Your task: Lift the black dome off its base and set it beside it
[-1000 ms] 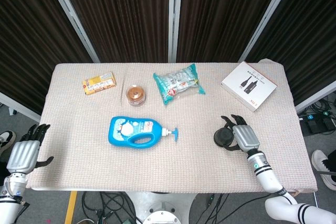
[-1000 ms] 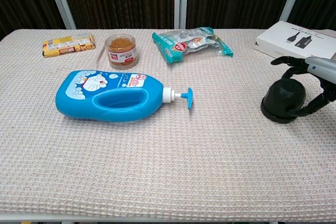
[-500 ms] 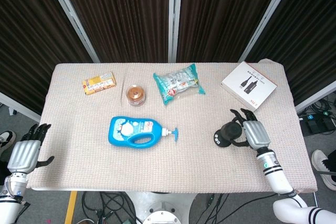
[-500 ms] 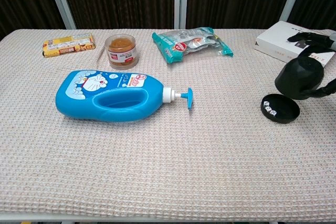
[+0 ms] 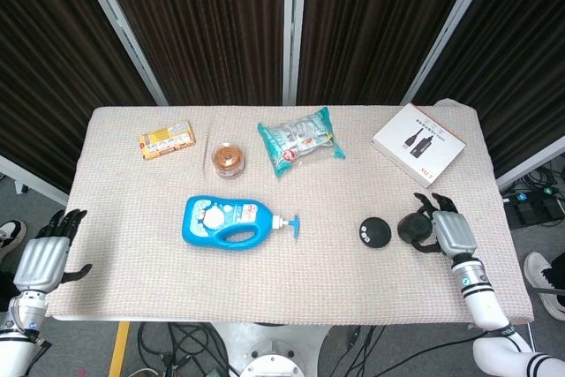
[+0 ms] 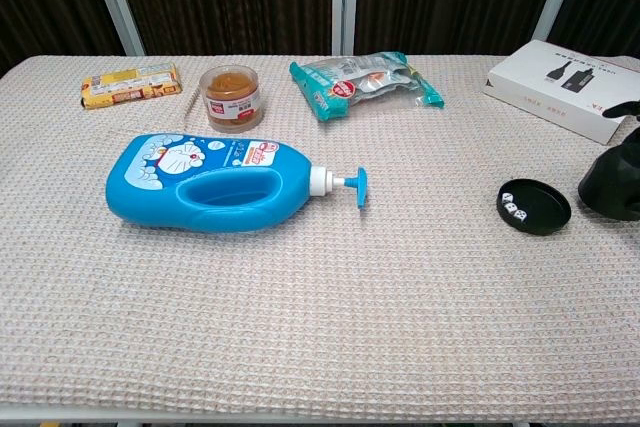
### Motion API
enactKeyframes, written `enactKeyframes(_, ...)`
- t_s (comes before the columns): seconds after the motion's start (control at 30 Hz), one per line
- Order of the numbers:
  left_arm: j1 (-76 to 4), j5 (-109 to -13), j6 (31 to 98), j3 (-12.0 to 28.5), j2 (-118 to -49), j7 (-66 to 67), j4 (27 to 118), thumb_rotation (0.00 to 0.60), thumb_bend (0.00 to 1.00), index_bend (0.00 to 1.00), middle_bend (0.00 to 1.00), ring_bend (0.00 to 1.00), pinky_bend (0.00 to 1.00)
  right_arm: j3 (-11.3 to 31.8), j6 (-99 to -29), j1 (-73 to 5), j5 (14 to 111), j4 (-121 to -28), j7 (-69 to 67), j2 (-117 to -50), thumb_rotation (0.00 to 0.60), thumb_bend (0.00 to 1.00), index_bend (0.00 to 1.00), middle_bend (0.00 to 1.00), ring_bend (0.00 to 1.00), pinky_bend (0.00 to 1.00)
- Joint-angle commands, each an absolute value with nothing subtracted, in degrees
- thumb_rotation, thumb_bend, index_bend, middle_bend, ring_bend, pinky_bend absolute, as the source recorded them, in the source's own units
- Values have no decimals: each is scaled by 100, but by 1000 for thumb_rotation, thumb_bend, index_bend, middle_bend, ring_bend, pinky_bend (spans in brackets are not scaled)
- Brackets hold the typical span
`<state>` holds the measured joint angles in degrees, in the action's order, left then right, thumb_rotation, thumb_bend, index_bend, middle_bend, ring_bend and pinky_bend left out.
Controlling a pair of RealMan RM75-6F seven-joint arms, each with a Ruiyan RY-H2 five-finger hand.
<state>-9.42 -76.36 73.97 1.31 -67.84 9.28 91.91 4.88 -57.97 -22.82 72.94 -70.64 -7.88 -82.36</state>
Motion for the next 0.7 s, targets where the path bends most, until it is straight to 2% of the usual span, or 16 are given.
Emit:
enactKeyframes(0.03, -938, -7642, 7410, 132, -6767, 925, 9200, 600, 179, 64, 50, 0, 216, 441, -5710, -2264, 7298, -6964, -831, -8299, 600, 100, 93, 348, 2, 0)
enactKeyframes(0.1, -938, -7641, 7425, 146, -6757, 915, 9209, 600, 179, 64, 50, 0, 216, 401, -5647, -2276, 7393, -6983, -960, -8253, 600, 77, 84, 288, 0, 0)
enactKeyframes(0.17, -938, -7647, 7437, 153, -6753, 911, 9216, 600, 179, 64, 50, 0, 216, 377, -5634, -2285, 7530, -7041, -1197, -8184, 600, 16, 30, 152, 0, 0)
enactKeyframes(0.27, -949, -7668, 7433, 150, -6751, 927, 9231, 600, 179, 65, 50, 0, 216, 376, -5821, -2280, 7821, -7085, -1555, -8087, 600, 0, 0, 13, 0, 0)
enactKeyframes(0.47, -963, -7670, 7445, 169, -6746, 960, 9265, 600, 179, 64, 50, 0, 216, 395, -6437, -2176, 8279, -7572, -1785, -7701, 600, 0, 0, 0, 0, 0)
enactKeyframes(0.7, -955, -7626, 7483, 197, -6696, 1017, 9353, 600, 179, 65, 50, 0, 216, 580, -7614, -1873, 8743, -8332, -1846, -7159, 600, 0, 0, 1, 0, 0)
